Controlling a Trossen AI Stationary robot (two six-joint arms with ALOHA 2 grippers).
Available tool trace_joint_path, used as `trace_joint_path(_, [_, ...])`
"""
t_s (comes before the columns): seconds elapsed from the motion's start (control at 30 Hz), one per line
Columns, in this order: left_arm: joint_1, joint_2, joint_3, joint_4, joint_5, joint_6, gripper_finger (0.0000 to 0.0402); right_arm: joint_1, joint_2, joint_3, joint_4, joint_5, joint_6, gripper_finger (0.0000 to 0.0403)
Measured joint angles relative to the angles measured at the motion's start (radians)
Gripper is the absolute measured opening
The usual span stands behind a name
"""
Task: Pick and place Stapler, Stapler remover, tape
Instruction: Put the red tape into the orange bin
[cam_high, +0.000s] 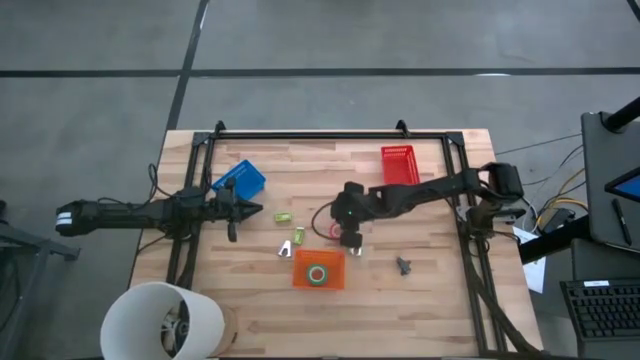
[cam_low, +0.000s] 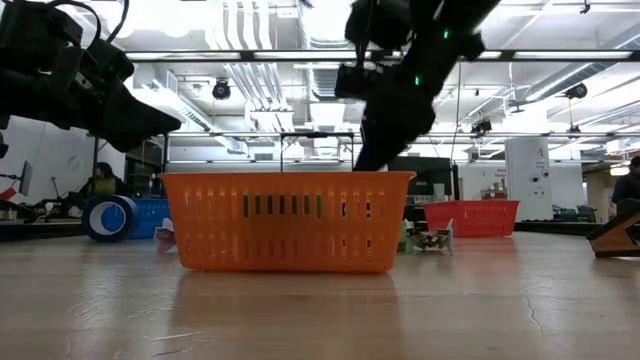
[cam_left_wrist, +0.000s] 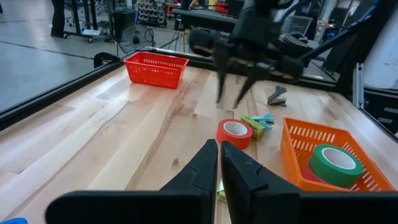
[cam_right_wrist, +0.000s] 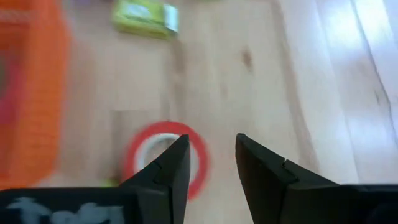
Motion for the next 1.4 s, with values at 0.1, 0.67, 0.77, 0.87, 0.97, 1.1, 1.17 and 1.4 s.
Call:
trace_joint_path(0.1, [0.0, 0.0, 0.0, 0.0, 0.0, 0.0, 0.0024, -0.029, 0.013, -0.027, 0.025, -0.004, -0.004, 0.013])
trace_joint_path(0.67, [0.001, 0.0, 0.0, 0.002, 0.0, 0.0, 0.0024, -0.048, 0.113, -0.045, 0.077, -0.06, -0.004, 0.0149])
trace_joint_path(0.77, [0.001, 0.0, 0.0, 0.002, 0.0, 0.0, 0.0023, -0.047, 0.121, -0.044, 0.085, -0.056, -0.005, 0.0139])
trace_joint_path(0.87, [0.001, 0.0, 0.0, 0.002, 0.0, 0.0, 0.0025, -0.047, 0.121, -0.043, 0.089, -0.056, -0.016, 0.0122])
trace_joint_path(0.97, [0.001, 0.0, 0.0, 0.002, 0.0, 0.0, 0.0025, -0.047, 0.121, -0.042, 0.088, -0.053, -0.038, 0.0093])
trace_joint_path(1.1, [0.0, 0.0, 0.0, 0.002, 0.0, 0.0, 0.0023, -0.047, 0.121, -0.042, 0.088, -0.046, -0.061, 0.0044])
trace_joint_path(1.17, [0.0, 0.0, 0.0, 0.002, 0.0, 0.0, 0.0024, -0.046, 0.121, -0.041, 0.088, -0.017, -0.073, 0.003])
trace_joint_path(1.4, [0.0, 0.0, 0.0, 0.001, 0.0, 0.0, 0.0023, 0.01, 0.075, -0.041, 0.082, 0.093, -0.124, 0.0031])
